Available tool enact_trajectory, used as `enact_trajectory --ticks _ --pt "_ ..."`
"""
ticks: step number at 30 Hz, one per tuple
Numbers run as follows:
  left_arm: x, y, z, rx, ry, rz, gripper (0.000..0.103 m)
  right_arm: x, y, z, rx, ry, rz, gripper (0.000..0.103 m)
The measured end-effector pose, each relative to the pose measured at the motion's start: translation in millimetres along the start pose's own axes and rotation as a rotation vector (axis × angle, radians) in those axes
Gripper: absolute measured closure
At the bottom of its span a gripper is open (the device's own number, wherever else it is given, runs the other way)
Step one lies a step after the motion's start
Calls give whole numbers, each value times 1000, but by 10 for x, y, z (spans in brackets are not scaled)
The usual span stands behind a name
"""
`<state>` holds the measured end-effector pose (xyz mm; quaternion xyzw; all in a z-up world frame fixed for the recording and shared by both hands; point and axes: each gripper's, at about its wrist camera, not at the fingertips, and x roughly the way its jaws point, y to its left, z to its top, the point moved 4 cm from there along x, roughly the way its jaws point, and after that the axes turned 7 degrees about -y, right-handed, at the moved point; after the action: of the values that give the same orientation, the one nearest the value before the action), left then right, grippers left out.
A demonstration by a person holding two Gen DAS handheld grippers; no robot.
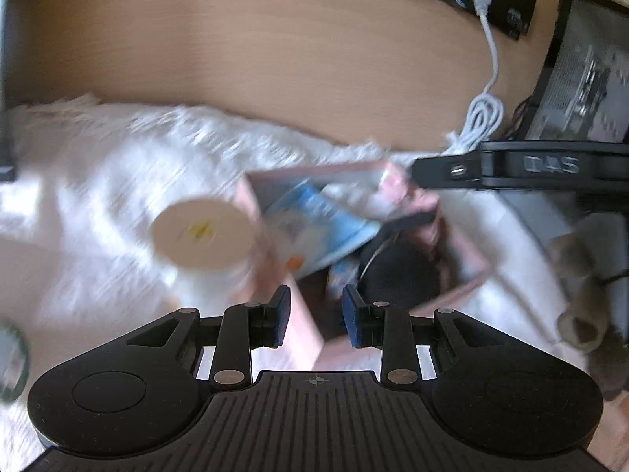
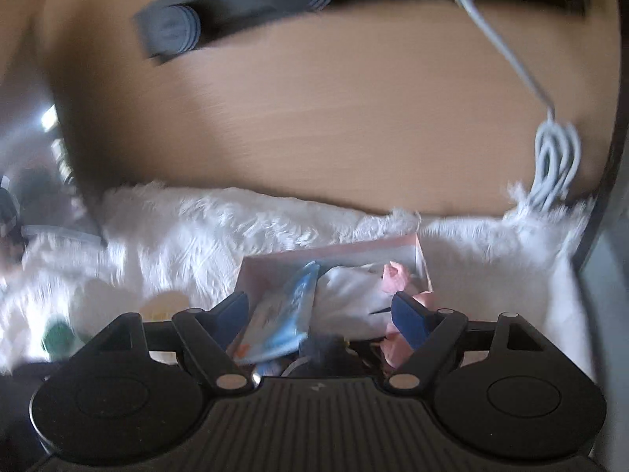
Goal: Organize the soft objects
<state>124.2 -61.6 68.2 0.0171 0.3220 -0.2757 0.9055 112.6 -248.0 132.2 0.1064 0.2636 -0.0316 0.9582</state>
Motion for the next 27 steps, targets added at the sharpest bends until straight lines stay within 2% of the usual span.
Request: enact_trajectory --ticks 4,8,12,14,15,16,18,22,27 --pt "-232 30 -477 -9 20 98 71 -293 171 -389 -112 -80 72 22" --pt "-394 59 -927 -34 50 239 71 -286 205 -898 -177 26 104 22" --pt "-406 18 -1223 -80 50 329 70 -104 112 -1306 -212 144 104 21" --pt "-397 -61 -1282 -77 13 353 69 -30 55 -1450 -207 186 96 21" --pt "-381 -107 -1294 -80 0 354 64 -3 30 -1528 -206 202 95 21" --pt "-367 -148 -1308 -80 -13 359 53 -15 21 -1562 -220 181 94 20" --pt "-329 -244 -1331 -69 -34 374 46 -39 16 -1628 -263 162 74 17" --pt "-281 -349 -1355 -93 -75 411 44 10 -61 -1647 -243 155 54 0" --pt "-273 -406 -1367 -120 -102 459 44 26 -105 -1652 -255 126 81 0"
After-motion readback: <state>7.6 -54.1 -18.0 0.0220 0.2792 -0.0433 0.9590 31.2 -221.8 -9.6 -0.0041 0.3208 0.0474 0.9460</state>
